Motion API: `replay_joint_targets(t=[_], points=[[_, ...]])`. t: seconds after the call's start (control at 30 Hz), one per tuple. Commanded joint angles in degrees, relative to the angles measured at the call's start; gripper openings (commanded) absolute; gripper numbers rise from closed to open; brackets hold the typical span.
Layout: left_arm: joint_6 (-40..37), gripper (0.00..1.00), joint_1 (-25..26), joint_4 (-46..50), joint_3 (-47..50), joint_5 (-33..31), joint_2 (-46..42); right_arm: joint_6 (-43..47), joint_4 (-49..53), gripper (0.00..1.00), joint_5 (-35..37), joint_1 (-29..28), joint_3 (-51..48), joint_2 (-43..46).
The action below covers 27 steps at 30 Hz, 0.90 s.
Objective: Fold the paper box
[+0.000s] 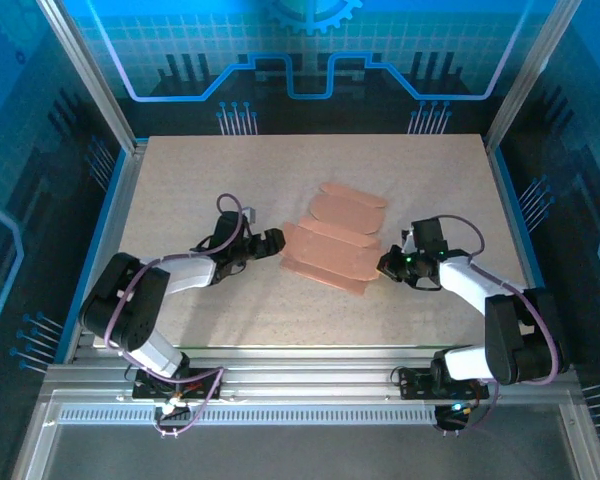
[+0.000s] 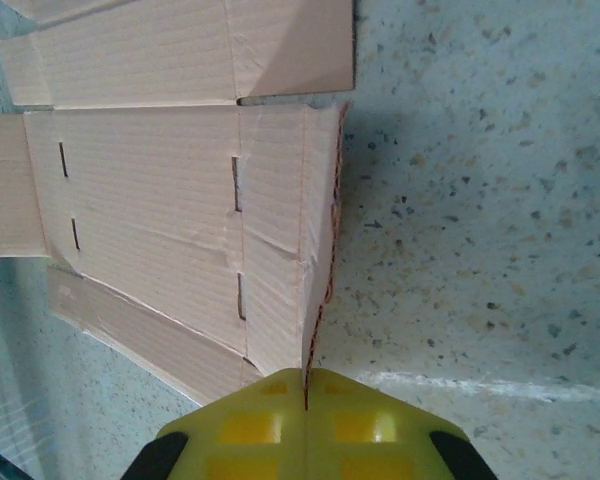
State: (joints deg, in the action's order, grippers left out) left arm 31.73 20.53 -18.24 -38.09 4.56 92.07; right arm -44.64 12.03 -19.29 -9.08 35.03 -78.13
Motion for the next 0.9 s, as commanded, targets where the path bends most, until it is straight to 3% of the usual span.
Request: replay_joint_targets(t=[0.0,0.1,0.4,0.63,0.83,0.87], points=[[1.2,0.87,0.4,-2.2,-2.3,2.2,2.3,-4.7,-3.6,0.00,-0.1,-1.9,-0.5,0.2],[1.0,0.83,0.4,-2.5,-3.2,2.5,4.0,-2.6,-3.4,0.00,-0.4,-1.9,0.0,-0.3],[-2.5,0.83,0.1,-0.1,-2.8,-0.7,2.0,26.7,15.3,0.00,3.7,-1.4,16.4,-7.9],[-5.1,0.89,-3.5,4.2,-3.0,0.6,-1.6,48.3,32.6,0.00,6.4,-1.4,36.7,-23.0],[-7.5,0.92,-4.5,8.0,-5.0,1.8,-3.4,56.8,46.2,0.00,11.7,-2.8,56.8,-38.4],[-7.8,0.92,-4.5,8.5,-5.2,1.9,-3.7,57.5,48.0,0.04,13.0,-2.8,59.8,-40.3]])
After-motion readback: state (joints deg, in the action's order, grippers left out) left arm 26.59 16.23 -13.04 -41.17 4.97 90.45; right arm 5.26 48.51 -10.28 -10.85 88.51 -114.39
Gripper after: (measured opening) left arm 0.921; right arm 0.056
